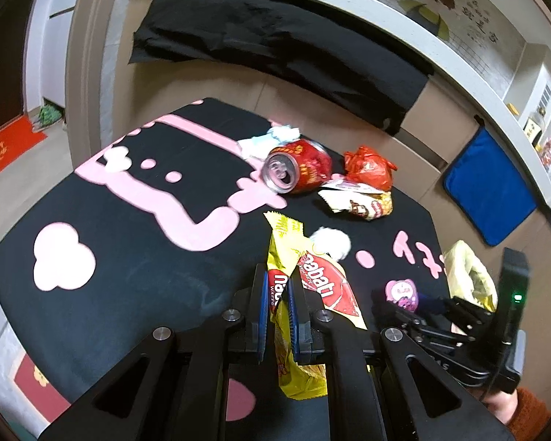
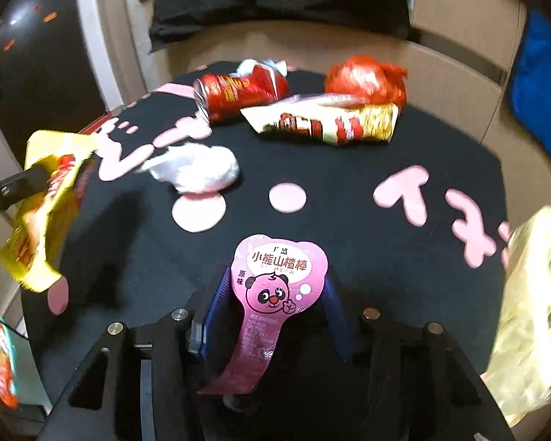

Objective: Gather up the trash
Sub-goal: 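Carry the pink wrapper with the right gripper while the left carries the chip bag over the bin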

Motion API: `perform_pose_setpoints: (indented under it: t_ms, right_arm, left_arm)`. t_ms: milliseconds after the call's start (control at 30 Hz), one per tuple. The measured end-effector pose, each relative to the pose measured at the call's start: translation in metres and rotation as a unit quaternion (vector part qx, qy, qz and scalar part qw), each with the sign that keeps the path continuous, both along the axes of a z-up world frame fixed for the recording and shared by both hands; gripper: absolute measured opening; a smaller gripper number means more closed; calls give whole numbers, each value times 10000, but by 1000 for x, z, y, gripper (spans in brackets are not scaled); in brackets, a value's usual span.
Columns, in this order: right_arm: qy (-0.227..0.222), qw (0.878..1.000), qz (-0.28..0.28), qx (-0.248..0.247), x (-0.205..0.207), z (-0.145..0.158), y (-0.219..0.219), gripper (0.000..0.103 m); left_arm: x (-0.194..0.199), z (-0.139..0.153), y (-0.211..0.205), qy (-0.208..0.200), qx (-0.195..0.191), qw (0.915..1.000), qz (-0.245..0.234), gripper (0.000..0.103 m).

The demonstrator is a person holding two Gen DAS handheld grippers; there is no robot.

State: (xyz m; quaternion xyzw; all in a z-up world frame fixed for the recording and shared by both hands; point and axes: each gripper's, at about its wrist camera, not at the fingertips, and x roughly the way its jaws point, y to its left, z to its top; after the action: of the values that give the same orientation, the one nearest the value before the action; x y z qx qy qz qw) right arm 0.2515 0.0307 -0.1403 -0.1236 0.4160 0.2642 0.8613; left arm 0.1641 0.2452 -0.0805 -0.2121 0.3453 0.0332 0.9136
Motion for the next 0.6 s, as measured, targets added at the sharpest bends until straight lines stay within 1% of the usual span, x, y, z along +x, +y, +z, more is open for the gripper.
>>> perform_pose_setpoints:
  t_ms: [100,200,300,433,600]
  right_arm:
    - [-331,9994,31,102,-10,21,-12,46]
    - [-730,9972,29,159,-19,50,-28,46]
    - [-881,9955,-19,360,-18,76,-52,46]
    - [-1248,9905,-228,524,-18,111,-92,46]
    - [-1669,9818,-602,675,-18,148,-153,46]
  left_arm:
    - [4,15,-17,-105,159,9997,-149,10]
    - [12,34,-40,-226,316,9986,-353,10]
    - [20,53,-65,-388,462,9966,-556,10]
    - [35,84,-112,-728,663,9914,-863,10]
    - [55,110,-173,-1089,706,9826,-1328,10]
